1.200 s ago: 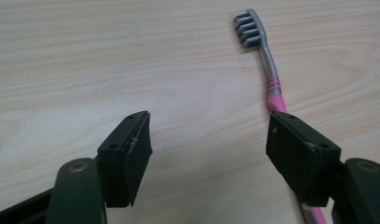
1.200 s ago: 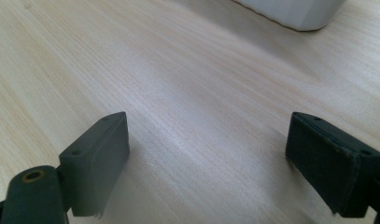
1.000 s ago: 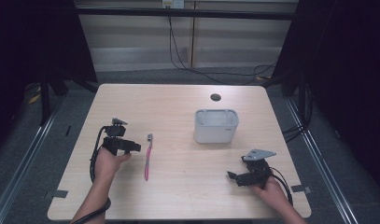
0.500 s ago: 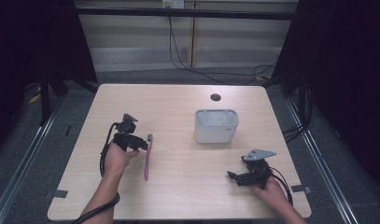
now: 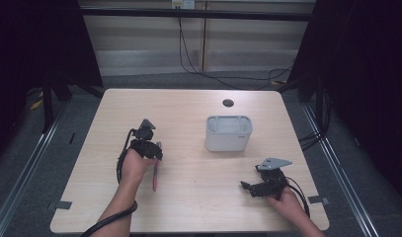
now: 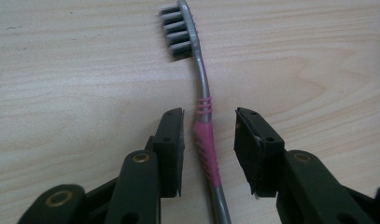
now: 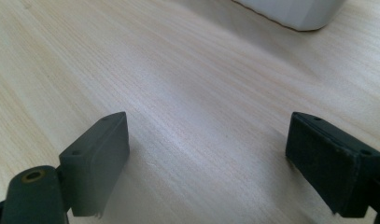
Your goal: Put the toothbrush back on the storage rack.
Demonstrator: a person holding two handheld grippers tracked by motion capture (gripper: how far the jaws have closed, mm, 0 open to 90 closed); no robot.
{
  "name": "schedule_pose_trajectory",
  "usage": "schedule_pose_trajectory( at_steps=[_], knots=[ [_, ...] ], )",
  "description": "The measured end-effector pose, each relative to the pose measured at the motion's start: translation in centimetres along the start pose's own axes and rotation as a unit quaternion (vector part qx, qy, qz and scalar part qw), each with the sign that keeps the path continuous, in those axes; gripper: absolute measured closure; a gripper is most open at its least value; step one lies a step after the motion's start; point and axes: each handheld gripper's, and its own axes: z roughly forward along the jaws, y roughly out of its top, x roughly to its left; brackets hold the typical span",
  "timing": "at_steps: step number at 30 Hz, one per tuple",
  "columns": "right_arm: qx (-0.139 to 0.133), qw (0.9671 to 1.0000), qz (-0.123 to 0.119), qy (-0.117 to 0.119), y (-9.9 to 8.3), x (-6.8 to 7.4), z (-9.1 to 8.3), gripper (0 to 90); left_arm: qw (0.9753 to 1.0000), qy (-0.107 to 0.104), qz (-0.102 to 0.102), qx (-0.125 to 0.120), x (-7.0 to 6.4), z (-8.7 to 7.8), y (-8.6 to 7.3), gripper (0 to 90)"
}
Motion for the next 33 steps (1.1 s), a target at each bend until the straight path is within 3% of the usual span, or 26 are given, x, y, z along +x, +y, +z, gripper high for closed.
schedule_pose_trajectory(
  at_steps=[17,27,29,33],
  knots=[
    [0.0,1.0,0.001,0.0,0.0,0.0,0.0,13.1,0.9993,0.029,0.014,0.017,-1.1,1.0,0.4,66.4],
    [0.0,1.0,0.0,0.0,0.0,0.0,0.0,13.1,0.9981,0.051,0.019,0.028,-1.3,1.0,0.5,78.0],
    [0.0,1.0,0.0,0.0,0.0,0.0,0.0,13.1,0.9981,0.053,0.013,0.03,-1.3,1.0,0.6,78.7],
    [0.0,1.0,0.0,0.0,0.0,0.0,0.0,13.1,0.9972,0.065,0.02,0.032,-1.6,1.1,0.7,79.2]
  ],
)
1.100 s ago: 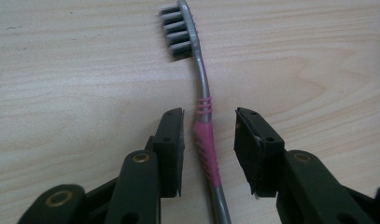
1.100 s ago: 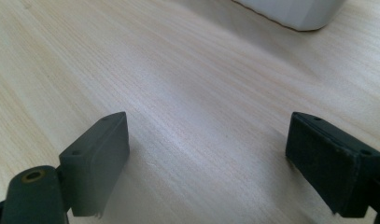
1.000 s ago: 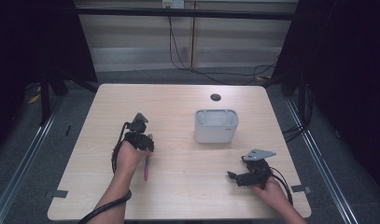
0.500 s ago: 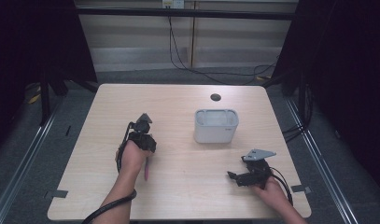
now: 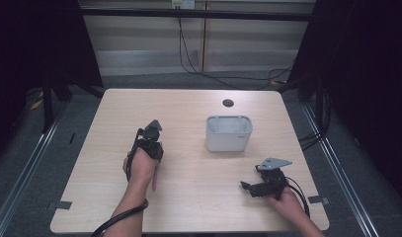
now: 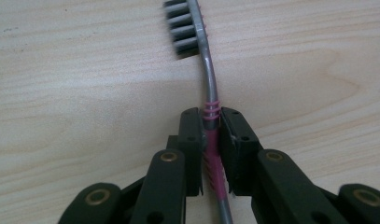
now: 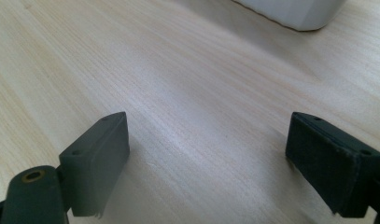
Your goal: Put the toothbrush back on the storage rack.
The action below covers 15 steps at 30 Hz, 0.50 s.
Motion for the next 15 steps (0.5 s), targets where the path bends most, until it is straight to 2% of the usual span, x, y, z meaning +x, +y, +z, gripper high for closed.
schedule_pose_trajectory(
  at_steps=[5,15],
  knots=[
    [0.0,1.0,0.0,0.0,0.0,0.0,0.0,13.1,0.9999,0.009,0.007,0.0,-0.22,0.03,0.05,79.8],
    [0.0,1.0,0.0,0.0,0.0,0.0,0.0,13.1,0.9998,0.005,-0.001,-0.02,0.05,0.07,0.04,80.4]
  ],
)
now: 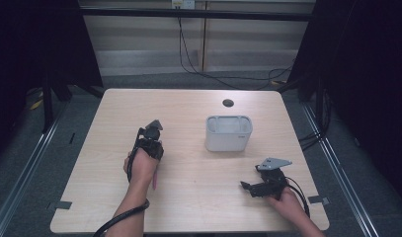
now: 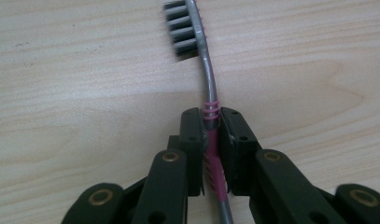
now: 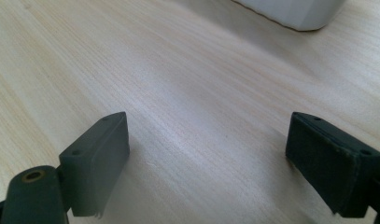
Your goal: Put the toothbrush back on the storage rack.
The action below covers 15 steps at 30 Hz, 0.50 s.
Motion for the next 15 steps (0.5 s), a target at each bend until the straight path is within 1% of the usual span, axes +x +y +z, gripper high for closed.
schedule_pose_trajectory(
  at_steps=[4,5,6,7,8,9,12,13,15],
  knots=[
    [0.0,1.0,0.0,0.0,0.0,0.0,0.0,13.1,1.0,-0.002,-0.004,-0.005,0.3,0.0,-0.1,80.4],
    [0.0,1.0,0.0,0.0,0.0,0.0,0.0,13.1,0.9999,0.0,-0.004,-0.009,0.6,-0.2,-0.2,80.4],
    [0.0,1.0,0.0,0.0,0.0,0.0,0.0,13.1,0.9999,0.0,-0.004,-0.009,0.6,-0.2,-0.2,80.4],
    [0.0,1.0,0.0,0.0,0.0,0.0,0.0,13.1,0.9999,0.001,-0.005,-0.015,0.9,-0.6,-0.2,80.4],
    [0.0,1.0,0.0,0.0,0.0,0.0,0.0,13.1,0.9999,0.001,-0.005,-0.015,0.9,-0.6,-0.2,80.4],
    [0.0,1.0,0.0,0.0,0.0,0.0,0.0,13.1,0.9997,-0.003,-0.008,-0.023,1.1,-1.1,-0.2,80.4],
    [0.0,1.0,0.0,0.0,0.0,0.0,0.0,13.1,0.9993,-0.006,-0.008,-0.035,1.3,-1.9,-0.1,80.4],
    [0.0,1.0,0.0,0.0,0.0,0.0,0.0,13.1,0.9991,-0.007,-0.003,-0.042,1.5,-2.2,0.0,80.4],
    [0.0,1.0,0.0,0.0,0.0,0.0,0.0,13.1,0.9984,-0.012,-0.007,-0.055,1.6,-2.8,0.0,80.4]
  ],
)
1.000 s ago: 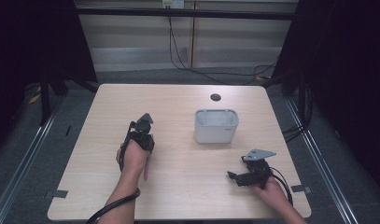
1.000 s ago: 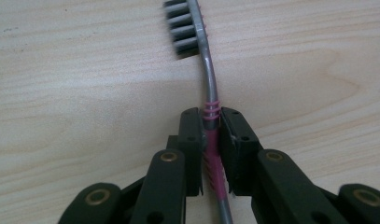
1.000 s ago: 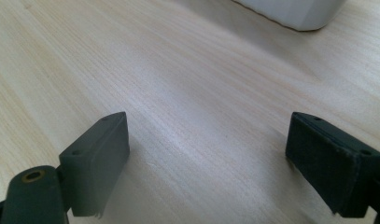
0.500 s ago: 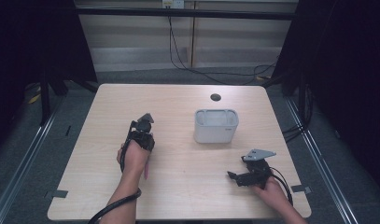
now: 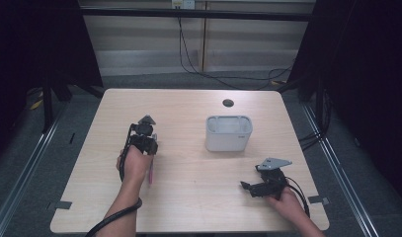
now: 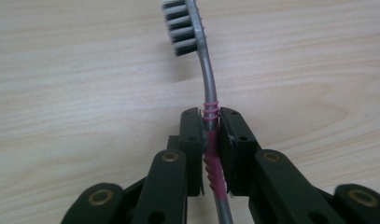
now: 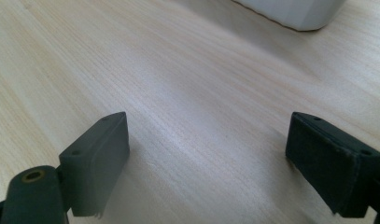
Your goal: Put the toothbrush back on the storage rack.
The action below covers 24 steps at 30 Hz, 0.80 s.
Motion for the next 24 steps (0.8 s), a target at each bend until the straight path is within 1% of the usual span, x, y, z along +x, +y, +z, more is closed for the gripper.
schedule_pose_trajectory(
  at_steps=[2,4,5,6,10,13,17,19,21,22,24],
  knots=[
    [0.0,1.0,0.0,0.0,0.0,0.0,0.0,13.1,0.9999,-0.004,0.006,-0.015,0.1,-0.5,0.1,80.4],
    [0.0,1.0,0.0,0.0,0.0,0.0,0.0,13.1,0.9994,-0.012,0.003,-0.034,0.0,-1.0,0.1,80.4],
    [0.0,1.0,0.0,0.0,0.0,0.0,0.0,13.1,0.9994,-0.012,0.003,-0.034,0.0,-1.0,0.1,80.4],
    [0.0,1.0,0.0,0.0,0.0,0.0,0.0,13.1,0.9986,-0.015,0.012,-0.05,0.0,-1.5,0.2,80.4],
    [0.0,1.0,0.0,0.0,0.0,0.0,0.0,13.1,0.9963,-0.028,0.008,-0.081,-0.1,-2.4,0.4,80.4],
    [0.0,1.0,0.0,0.0,0.0,0.0,0.0,13.1,0.9935,-0.035,0.015,-0.107,-0.4,-3.1,0.5,80.4],
    [0.0,1.0,0.0,0.0,0.0,0.0,0.0,13.1,0.9887,-0.041,0.026,-0.142,-0.8,-3.9,0.6,80.4],
    [0.0,1.0,0.0,0.0,0.0,0.0,0.0,13.1,0.9865,-0.044,0.028,-0.155,-1.0,-4.2,0.7,80.4],
    [0.0,1.0,0.0,0.0,0.0,0.0,0.0,13.0,0.9844,-0.048,0.03,-0.167,-1.1,-4.5,0.7,80.4],
    [0.0,1.0,0.0,0.0,0.0,0.0,0.0,13.0,0.9844,-0.048,0.03,-0.167,-1.1,-4.5,0.7,80.4],
    [0.0,1.0,0.0,0.0,0.0,0.0,0.0,13.1,0.9828,-0.049,0.037,-0.174,-1.1,-4.7,0.7,80.4]
  ],
)
